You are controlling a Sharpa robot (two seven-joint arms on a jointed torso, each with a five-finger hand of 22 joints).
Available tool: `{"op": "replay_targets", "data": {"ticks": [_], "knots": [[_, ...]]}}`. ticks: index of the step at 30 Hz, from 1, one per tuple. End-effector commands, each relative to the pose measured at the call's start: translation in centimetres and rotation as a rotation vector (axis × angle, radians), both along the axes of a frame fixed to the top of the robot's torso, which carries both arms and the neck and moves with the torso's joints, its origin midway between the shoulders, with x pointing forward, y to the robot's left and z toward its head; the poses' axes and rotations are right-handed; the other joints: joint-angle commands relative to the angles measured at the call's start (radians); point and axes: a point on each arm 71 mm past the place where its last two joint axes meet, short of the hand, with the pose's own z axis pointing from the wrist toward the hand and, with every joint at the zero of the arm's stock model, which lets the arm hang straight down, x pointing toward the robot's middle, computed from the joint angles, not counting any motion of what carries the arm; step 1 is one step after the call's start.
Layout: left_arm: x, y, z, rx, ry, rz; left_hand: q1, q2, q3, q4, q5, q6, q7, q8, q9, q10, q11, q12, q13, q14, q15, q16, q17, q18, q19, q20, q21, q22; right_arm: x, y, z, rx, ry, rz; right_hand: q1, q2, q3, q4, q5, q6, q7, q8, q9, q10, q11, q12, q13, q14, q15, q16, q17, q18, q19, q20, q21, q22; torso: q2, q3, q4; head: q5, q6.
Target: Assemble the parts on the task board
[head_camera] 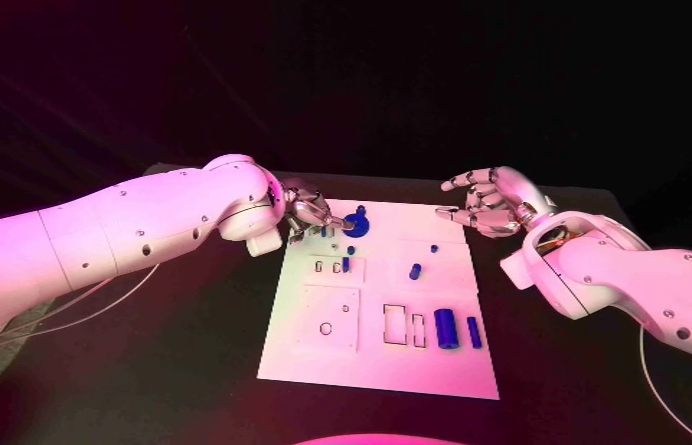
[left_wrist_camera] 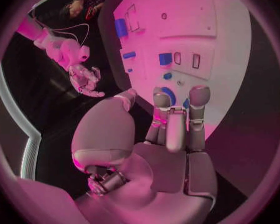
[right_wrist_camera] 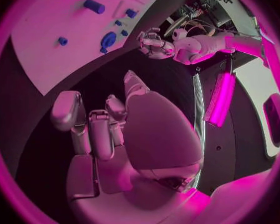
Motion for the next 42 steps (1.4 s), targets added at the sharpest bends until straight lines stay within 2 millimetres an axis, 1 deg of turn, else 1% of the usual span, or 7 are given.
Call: {"op": "replay_targets", "data": {"ticks": [1, 2, 6, 14, 21, 25, 42], "knots": [[0.0, -0.3, -0.3, 0.124, 0.008, -0.063, -0.014, 0.001, -0.008, 0.001, -0.004, -0.005, -0.001, 0.003, 0.002, -0.01, 0.001, -0.005, -0.002, 0.023, -0.004, 0.001, 0.031, -0.01, 0.004, -0.001, 0.004, 0.002, 0.5, -0.4, 0.7, 0.089, -0.046, -0.028, 0.011, -0.001, 0.017, 0.001, 0.009, 0.007, -0.004, 0.01, -0.001, -0.12, -0.004, -0.132, -0.15, -0.048, -0.002, -0.116, -0.148, 0.038, -0.099, -0.002, -0.206, -0.126, 0.0, -0.0006, 0.001, 0.0, -0.002], [0.0, -0.4, -0.3, 0.131, 0.011, -0.07, -0.016, 0.002, -0.01, 0.001, -0.005, -0.006, -0.001, 0.003, 0.003, -0.011, 0.001, -0.006, -0.003, 0.023, -0.004, 0.001, 0.03, -0.01, 0.004, -0.001, 0.005, 0.002, 0.7, -0.5, 0.7, 0.097, -0.046, -0.035, 0.013, -0.005, 0.031, 0.002, 0.016, 0.004, -0.002, 0.016, -0.002, -0.171, -0.005, -0.203, -0.233, -0.096, -0.001, -0.207, -0.26, 0.058, -0.167, -0.001, -0.35, -0.217, 0.0, -0.0006, 0.0011, 0.001, -0.002], [0.0, -1.1, -0.7, 0.164, 0.02, -0.1, -0.028, 0.007, -0.02, 0.001, -0.008, -0.011, 0.0, 0.003, 0.008, -0.017, 0.002, -0.008, -0.006, 0.02, -0.003, -0.003, 0.025, -0.01, 0.0, -0.001, 0.004, 0.001, 1.3, -0.9, 1.0, 0.131, -0.052, -0.064, 0.01, -0.025, 0.108, 0.003, 0.061, -0.008, 0.003, 0.036, -0.004, -0.191, 0.002, -0.377, -0.418, -0.253, 0.007, -0.581, -0.602, 0.062, -0.216, 0.007, -0.518, -0.341, 0.0, 0.0, -0.0011, 0.004, -0.004], [0.3, -2.1, -1.3, 0.185, 0.026, -0.118, -0.029, 0.008, -0.022, 0.001, -0.009, -0.012, 0.0, 0.003, 0.008, -0.019, 0.002, -0.009, -0.008, 0.018, -0.003, -0.004, 0.021, -0.009, -0.001, -0.001, 0.004, 0.001, 1.7, -1.5, 1.1, 0.151, -0.053, -0.113, -0.039, -0.085, 0.276, -0.005, 0.064, 0.032, 0.009, 0.051, -0.014, -0.104, 0.014, -0.691, -0.742, -0.215, 0.017, -0.906, -0.696, 0.059, -0.191, 0.017, -0.676, -0.5, 0.001, -0.0015, -0.0018, 0.007, -0.008], [0.4, -2.9, -1.8, 0.202, 0.05, -0.145, -0.03, 0.011, -0.023, 0.001, -0.008, -0.014, 0.0, 0.002, 0.01, -0.023, 0.003, -0.012, -0.011, 0.018, -0.003, -0.005, 0.021, -0.009, -0.004, 0.0, 0.002, -0.003, 1.8, -1.4, 1.1, 0.177, -0.036, -0.118, -0.076, -0.106, 0.348, -0.034, 0.08, 0.047, 0.031, 0.031, -0.031, -0.078, 0.043, -0.843, -0.907, -0.303, 0.058, -1.111, -0.762, 0.052, -0.267, 0.054, -0.791, -0.602, 0.001, -0.0009, -0.0008, 0.002, -0.008], [0.4, -3.2, -2.0, 0.209, 0.062, -0.158, -0.03, 0.012, -0.023, 0.0, -0.008, -0.015, 0.001, 0.002, 0.01, -0.025, 0.003, -0.013, -0.013, 0.017, -0.003, -0.005, 0.021, -0.009, -0.003, 0.0, 0.003, -0.001, 1.8, -1.4, 1.1, 0.178, -0.039, -0.126, -0.093, -0.108, 0.363, -0.054, 0.08, 0.048, 0.041, 0.024, -0.038, -0.074, 0.055, -0.879, -0.959, -0.344, 0.078, -1.184, -0.799, 0.056, -0.303, 0.079, -0.845, -0.657, 0.001, -0.0016, -0.0009, 0.003, -0.01], [0.7, -3.7, -3.0, 0.221, 0.107, -0.173, -0.021, 0.024, -0.026, -0.001, -0.004, -0.027, 0.004, -0.004, 0.013, -0.048, 0.006, -0.034, -0.041, 0.023, 0.0, 0.004, 0.038, -0.013, 0.006, 0.001, 0.017, 0.022, 1.8, -0.7, 1.2, 0.156, -0.067, -0.113, -0.103, -0.106, 0.374, -0.072, 0.074, 0.045, 0.045, 0.017, -0.043, -0.071, 0.06, -0.895, -0.983, -0.348, 0.084, -1.214, -0.819, 0.059, -0.303, 0.087, -0.864, -0.687, 0.002, -0.0011, 0.0005, -0.005, -0.012]]}}
